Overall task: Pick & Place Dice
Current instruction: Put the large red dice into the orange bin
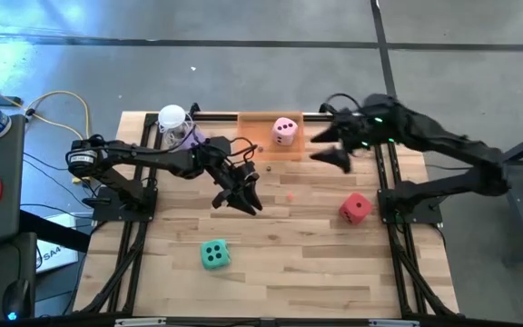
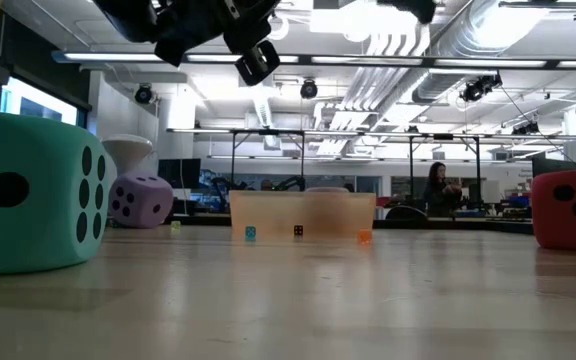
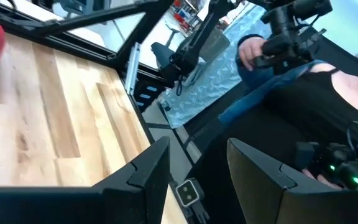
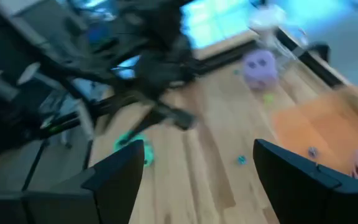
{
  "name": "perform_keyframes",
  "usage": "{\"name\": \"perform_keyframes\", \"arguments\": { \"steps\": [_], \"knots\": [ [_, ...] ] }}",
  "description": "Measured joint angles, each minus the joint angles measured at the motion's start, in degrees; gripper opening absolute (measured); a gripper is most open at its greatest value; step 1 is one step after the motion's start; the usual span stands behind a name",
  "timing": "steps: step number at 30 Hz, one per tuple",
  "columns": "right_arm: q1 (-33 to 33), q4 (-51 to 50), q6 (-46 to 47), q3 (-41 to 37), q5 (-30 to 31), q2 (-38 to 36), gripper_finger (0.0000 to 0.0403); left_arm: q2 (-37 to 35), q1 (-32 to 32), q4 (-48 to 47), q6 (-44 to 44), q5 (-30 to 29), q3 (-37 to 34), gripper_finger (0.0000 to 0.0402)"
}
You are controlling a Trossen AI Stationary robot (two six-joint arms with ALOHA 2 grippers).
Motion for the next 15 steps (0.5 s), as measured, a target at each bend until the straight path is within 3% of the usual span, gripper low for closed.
{"name": "perform_keyframes", "arguments": {
  "steps": [4, 10, 15],
  "knots": [
    [5.39, -4.67, 3.26, 0.02, 0.71, -5.44, 0.0281, 0.0, 0.82, 0.03, 0.02, -0.7, 0.0, 0.0155],
    [12.96, -24.1, 21.82, 0.04, 1.1, -10.16, 0.0262, 0.0, 1.93, 0.02, 0.04, -0.97, 0.0, 0.0155],
    [19.25, -35.05, 34.69, -0.07, 6.07, -10.43, 0.0257, 0.0, 2.67, -0.06, 0.04, -2.49, 0.0, 0.0155]
  ]
}}
